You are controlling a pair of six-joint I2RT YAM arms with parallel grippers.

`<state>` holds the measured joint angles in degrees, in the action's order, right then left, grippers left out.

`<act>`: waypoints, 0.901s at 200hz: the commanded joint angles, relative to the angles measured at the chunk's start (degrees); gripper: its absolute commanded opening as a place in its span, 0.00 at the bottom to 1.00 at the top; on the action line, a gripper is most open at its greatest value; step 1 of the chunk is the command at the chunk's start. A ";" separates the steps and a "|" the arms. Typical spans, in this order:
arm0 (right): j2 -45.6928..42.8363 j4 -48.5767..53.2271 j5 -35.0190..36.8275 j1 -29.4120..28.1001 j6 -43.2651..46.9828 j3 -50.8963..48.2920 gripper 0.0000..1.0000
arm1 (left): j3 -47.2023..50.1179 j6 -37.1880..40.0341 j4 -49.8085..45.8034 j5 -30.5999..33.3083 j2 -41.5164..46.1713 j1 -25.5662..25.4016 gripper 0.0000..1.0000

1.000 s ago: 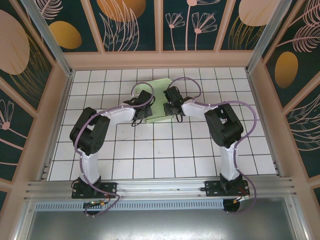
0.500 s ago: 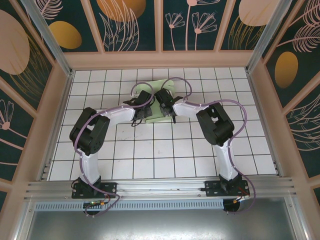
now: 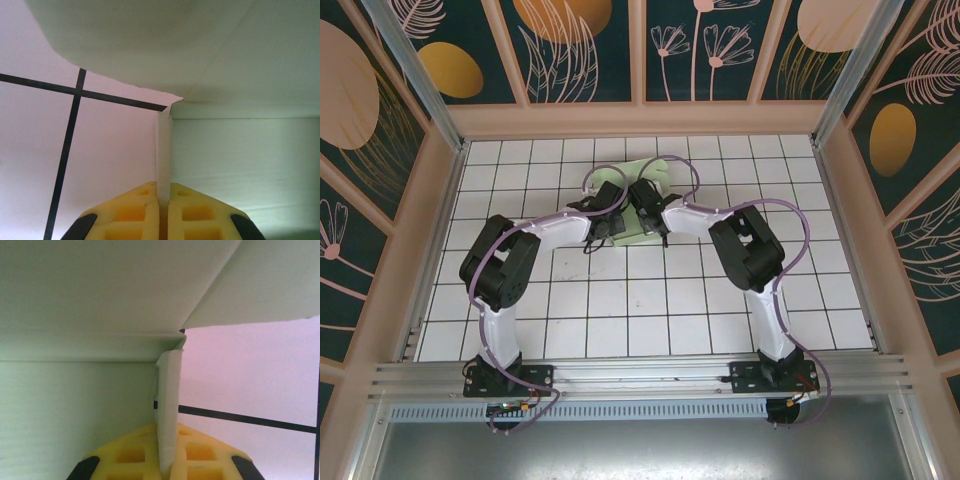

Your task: Fold the paper box

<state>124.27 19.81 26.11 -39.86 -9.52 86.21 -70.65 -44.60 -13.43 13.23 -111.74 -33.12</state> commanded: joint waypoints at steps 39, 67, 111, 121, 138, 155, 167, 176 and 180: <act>-2.83 -5.22 -0.44 0.41 0.25 -5.14 0.07 | -0.01 0.29 -2.46 1.29 1.53 0.41 0.08; -10.26 -14.48 -8.03 1.29 -0.64 -11.47 0.39 | -0.10 0.13 -2.56 1.52 1.52 0.37 0.10; -17.24 -21.25 -15.68 3.83 -2.52 -17.45 0.69 | -0.28 0.67 -2.64 1.11 1.96 0.38 0.14; -18.77 -22.87 -18.04 4.82 -3.79 -19.02 0.70 | -0.19 0.91 -2.65 1.09 1.95 0.34 0.15; -20.82 -25.54 -21.92 6.54 -5.64 -21.34 0.71 | -0.19 1.14 -2.78 1.27 2.19 0.41 0.16; -22.39 -27.29 -24.16 7.65 -6.67 -23.03 0.71 | -0.19 1.43 -2.92 1.49 2.45 0.40 0.17; -23.09 -27.71 -24.96 8.13 -7.11 -23.61 0.71 | -0.10 1.62 -2.92 1.64 2.80 0.35 0.17; -23.12 -27.57 -24.97 8.19 -7.27 -23.64 0.71 | -0.01 1.78 -2.92 1.73 2.85 0.34 0.17; -23.00 -27.48 -24.97 8.14 -7.39 -23.56 0.69 | -0.08 1.87 -2.92 1.66 2.85 0.35 0.17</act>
<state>103.04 -4.51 4.43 -31.90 -14.41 63.70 -70.65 -43.97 -14.90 13.98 -111.39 -32.99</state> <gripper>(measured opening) 0.708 0.171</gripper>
